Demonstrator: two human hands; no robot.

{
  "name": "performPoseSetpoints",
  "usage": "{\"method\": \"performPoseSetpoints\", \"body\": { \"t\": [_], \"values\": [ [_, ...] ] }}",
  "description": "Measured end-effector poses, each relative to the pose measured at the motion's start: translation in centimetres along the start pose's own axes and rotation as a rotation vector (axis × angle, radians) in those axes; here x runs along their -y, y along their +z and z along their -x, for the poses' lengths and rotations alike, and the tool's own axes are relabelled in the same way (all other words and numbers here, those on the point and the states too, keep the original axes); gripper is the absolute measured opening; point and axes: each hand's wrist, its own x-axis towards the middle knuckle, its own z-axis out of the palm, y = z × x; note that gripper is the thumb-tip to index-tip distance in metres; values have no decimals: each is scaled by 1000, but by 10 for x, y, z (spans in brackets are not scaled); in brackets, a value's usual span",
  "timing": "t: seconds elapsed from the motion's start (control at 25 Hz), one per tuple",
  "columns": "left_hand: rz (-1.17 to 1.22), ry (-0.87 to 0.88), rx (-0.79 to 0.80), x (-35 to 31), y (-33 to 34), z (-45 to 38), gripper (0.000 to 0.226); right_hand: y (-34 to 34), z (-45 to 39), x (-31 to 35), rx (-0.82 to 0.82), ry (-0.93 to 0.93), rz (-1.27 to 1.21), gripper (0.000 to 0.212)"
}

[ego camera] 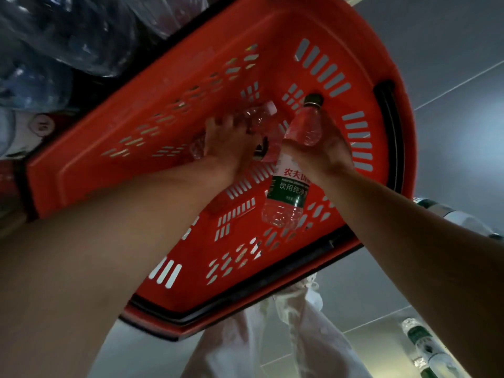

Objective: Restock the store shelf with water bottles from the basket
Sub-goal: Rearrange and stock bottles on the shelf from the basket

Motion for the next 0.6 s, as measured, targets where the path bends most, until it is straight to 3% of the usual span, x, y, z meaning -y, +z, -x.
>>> {"method": "performPoseSetpoints", "body": {
  "t": [0.08,0.16,0.24,0.32,0.44,0.6],
  "values": [
    [199,-159,90,19,6,39,50,-10,22,7,3,-16,-16,74],
    [607,-302,142,32,-3,83,60,-19,44,16,-39,-9,-21,79],
    [1041,-501,132,32,-26,133,59,-26,73,29,-57,4,-30,81],
    [1248,-618,95,29,-53,185,54,-37,108,43,-51,-32,-27,83],
    [1534,-669,-63,20,-90,254,52,-56,170,68,-40,-158,28,84],
    [1740,-618,-137,1,-138,330,60,-80,256,97,-19,-311,81,84]
  ]
}}
